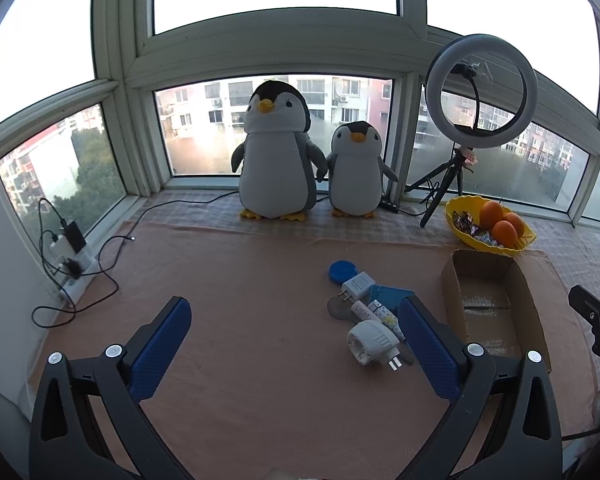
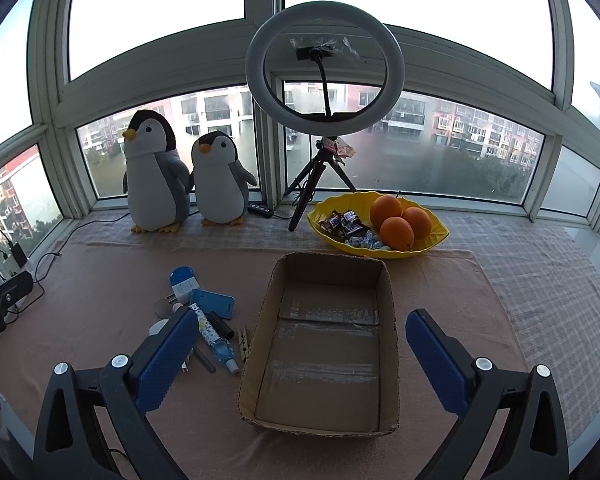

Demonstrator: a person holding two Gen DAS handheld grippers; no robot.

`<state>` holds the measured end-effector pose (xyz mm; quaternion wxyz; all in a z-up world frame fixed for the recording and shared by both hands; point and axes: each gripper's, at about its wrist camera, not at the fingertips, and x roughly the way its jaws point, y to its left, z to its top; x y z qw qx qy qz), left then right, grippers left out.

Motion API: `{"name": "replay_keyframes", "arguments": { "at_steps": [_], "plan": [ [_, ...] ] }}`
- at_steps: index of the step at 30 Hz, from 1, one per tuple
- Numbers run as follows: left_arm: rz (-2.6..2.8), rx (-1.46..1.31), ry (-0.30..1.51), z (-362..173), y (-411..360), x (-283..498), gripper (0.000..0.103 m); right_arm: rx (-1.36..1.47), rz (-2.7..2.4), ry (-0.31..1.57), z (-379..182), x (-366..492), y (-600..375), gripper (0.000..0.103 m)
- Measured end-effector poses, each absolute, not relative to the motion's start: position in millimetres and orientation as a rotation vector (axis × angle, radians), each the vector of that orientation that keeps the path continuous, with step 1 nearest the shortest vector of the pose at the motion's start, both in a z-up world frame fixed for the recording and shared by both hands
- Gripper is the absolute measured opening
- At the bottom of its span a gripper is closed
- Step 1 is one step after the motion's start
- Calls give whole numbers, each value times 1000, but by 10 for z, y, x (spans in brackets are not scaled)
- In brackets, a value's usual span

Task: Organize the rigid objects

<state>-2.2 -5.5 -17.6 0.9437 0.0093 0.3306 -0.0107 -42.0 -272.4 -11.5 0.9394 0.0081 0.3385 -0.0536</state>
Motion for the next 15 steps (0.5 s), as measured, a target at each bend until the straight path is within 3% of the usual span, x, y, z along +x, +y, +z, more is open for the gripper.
{"name": "replay_keyframes", "arguments": {
  "at_steps": [15],
  "plan": [
    [-22, 13, 679, -198, -39, -17, 103, 17, -119, 692, -121, -447, -2749, 103]
  ]
}}
